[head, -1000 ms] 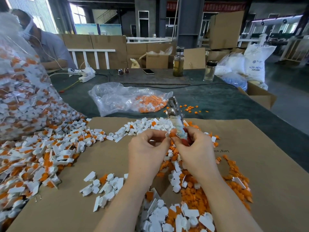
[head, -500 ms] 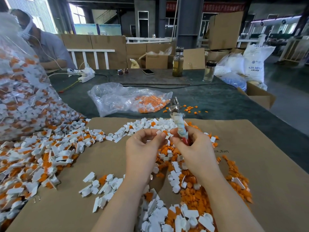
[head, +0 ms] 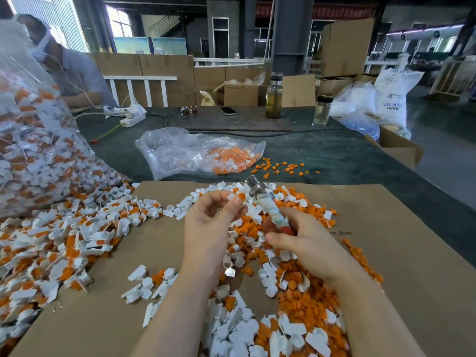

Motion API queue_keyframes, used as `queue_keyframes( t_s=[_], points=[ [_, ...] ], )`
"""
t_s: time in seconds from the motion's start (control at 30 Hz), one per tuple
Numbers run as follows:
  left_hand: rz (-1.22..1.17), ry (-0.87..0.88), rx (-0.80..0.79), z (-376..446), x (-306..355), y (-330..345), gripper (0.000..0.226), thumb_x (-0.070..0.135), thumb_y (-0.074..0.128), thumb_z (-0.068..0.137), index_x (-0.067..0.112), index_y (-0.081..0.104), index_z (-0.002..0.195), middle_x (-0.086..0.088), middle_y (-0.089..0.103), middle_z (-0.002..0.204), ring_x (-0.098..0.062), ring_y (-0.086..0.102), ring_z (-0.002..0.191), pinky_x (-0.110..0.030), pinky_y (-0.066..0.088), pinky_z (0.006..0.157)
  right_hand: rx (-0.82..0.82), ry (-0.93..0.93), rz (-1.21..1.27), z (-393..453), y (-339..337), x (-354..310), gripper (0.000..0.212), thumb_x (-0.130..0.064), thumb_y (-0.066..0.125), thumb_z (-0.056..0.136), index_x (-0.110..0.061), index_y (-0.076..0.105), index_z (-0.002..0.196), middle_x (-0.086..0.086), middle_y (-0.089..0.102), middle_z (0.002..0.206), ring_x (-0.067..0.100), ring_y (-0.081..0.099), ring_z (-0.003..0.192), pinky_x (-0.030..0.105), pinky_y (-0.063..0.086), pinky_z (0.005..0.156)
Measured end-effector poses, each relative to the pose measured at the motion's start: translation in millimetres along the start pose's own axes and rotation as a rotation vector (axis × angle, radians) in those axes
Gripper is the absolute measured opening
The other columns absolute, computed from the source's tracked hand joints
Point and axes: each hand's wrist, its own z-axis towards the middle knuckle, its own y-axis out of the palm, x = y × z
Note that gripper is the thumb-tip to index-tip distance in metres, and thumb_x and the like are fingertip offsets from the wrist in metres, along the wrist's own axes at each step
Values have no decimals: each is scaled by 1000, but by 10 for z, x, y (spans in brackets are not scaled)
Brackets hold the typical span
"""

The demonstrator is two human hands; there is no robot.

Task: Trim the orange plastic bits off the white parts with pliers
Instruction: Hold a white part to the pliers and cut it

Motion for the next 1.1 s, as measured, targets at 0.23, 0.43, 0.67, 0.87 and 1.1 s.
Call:
queue_keyframes(
  t_s=[0.23,0.43,0.67,0.87,1.1],
  points=[
    [34,53,-40,36,6,-53,11,9,70,88,18,72,81,-8,72,83,-21,69,80,-42,55,89,-126,-5,-60,-10,-6,-10,32,-28,69,87,-28,56,117,-10,65,105,0,62,91,24,51,84],
    [3,34,-57,40,21,-77,16,7,69,88,20,73,80,-11,72,88,-27,68,86,-49,53,94,-78,-72,-164,0,37,9,27,-26,64,89,-32,59,114,-16,64,94,-3,59,83,16,45,68],
    [-44,33,-42,40,-11,-77,7,7,69,86,14,69,85,0,71,78,-12,67,76,-27,55,76,-17,-142,-248,25,117,21,18,-16,58,87,-34,60,87,-15,58,71,3,53,65,22,41,54],
    [-106,-29,-51,78,-13,-91,8,13,70,78,11,68,86,0,71,77,-11,67,72,-21,56,69,10,-157,-257,46,152,17,14,-17,58,85,-30,59,83,-9,59,72,7,54,67,30,46,58],
    [-648,-366,310,220,147,-442,18,11,59,95,6,65,111,-3,76,80,-10,74,74,-25,61,68,206,-74,-392,88,111,122,12,-24,58,89,-31,52,81,-10,57,70,7,52,59,22,35,50]
  ],
)
